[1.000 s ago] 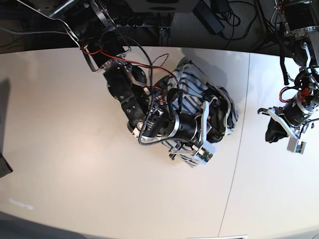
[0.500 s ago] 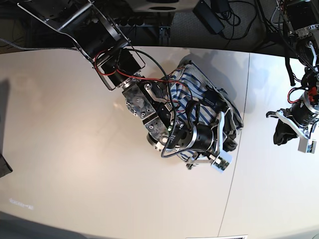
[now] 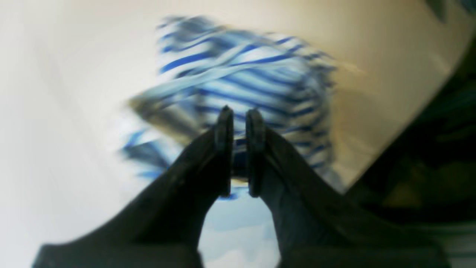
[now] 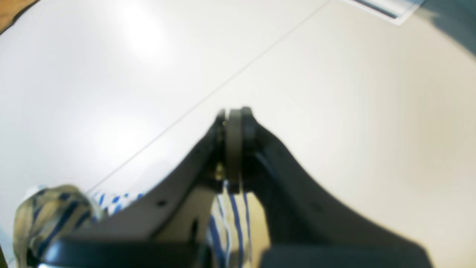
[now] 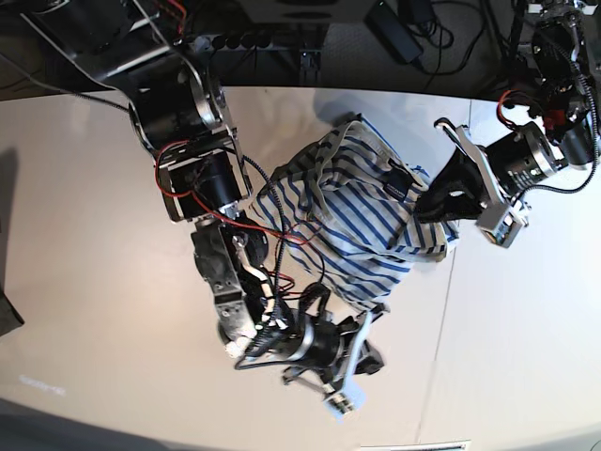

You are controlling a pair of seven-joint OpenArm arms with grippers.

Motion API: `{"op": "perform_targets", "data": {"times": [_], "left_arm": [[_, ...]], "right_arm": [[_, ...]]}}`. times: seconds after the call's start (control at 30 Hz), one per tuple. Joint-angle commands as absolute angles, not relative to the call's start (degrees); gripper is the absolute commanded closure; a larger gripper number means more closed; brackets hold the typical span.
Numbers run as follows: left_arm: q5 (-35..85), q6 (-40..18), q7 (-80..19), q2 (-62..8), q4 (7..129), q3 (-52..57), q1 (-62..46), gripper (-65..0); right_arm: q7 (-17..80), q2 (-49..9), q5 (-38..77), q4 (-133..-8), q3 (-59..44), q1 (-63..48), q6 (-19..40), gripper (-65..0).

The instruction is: Fold the T-shirt properly

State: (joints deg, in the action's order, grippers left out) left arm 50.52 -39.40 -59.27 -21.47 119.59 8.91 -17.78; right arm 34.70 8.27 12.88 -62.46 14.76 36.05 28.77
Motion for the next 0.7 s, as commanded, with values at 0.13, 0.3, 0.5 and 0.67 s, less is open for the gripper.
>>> {"op": "perform_targets", "data": {"times": [0.13,0.3,0.5,0.67], "left_arm": [[45.1,-40.0,-55.2,-20.0,119.3,0.1,-18.7,-6.9],[38.3,-40.0,-50.5,-18.7,115.9,-4.9,-18.2,-6.9],[38.3,-40.0,-48.6,-18.7,109.1,-5.7,-16.4,-6.9],[35.2,-40.0,-48.5,-19.1,102.1,-5.7,-13.1,-6.9]], "right_arm": [[33.2,8.7,15.5,-52.2,21.2,43.9,31.3,0.0],[33.6,8.7,15.4,-49.3,29.5,44.9,31.3,0.0],[39.7,8.5,15.4,-49.0,35.0,44.9,31.3,0.0],[44.3,6.8,17.1,-49.0,35.4,44.9,31.3,0.0]]}}
